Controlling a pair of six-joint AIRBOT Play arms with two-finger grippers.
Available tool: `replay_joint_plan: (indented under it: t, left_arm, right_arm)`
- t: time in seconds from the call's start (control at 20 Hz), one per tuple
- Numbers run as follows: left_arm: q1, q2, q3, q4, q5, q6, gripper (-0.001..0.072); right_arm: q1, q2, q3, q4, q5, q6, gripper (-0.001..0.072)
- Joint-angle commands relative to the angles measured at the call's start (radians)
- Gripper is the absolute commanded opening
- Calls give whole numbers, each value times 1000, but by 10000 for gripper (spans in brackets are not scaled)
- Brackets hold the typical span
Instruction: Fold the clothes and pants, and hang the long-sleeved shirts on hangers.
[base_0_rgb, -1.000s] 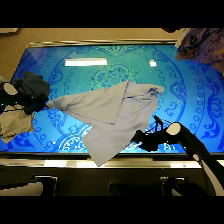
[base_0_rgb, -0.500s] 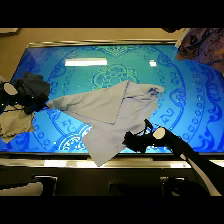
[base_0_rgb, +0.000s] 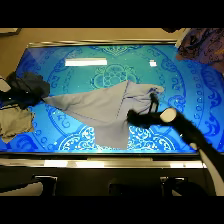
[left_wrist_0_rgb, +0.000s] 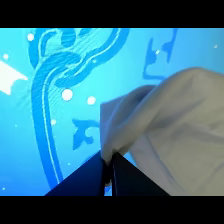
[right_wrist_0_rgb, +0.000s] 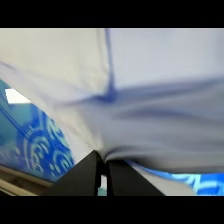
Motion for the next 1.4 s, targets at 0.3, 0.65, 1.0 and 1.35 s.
replay_joint_plan:
  t: [0.3,0.65,1.0,1.35]
  left_arm:
    - [18,284,515,0,-11,44,19]
    - [24,652,607,97,-11,24,19]
    - [24,679,548,155,-16,-8,19]
    - [23,336,232,154,-5,43,19]
  right_arm:
    - [-447,87,1146,-189,365,-127,30]
    - [-491,322,1307,-440,243,-166,30]
    - [-491,247,1260,-377,389,-99,30]
    - [-425,-36,923,-286,425,-92,30]
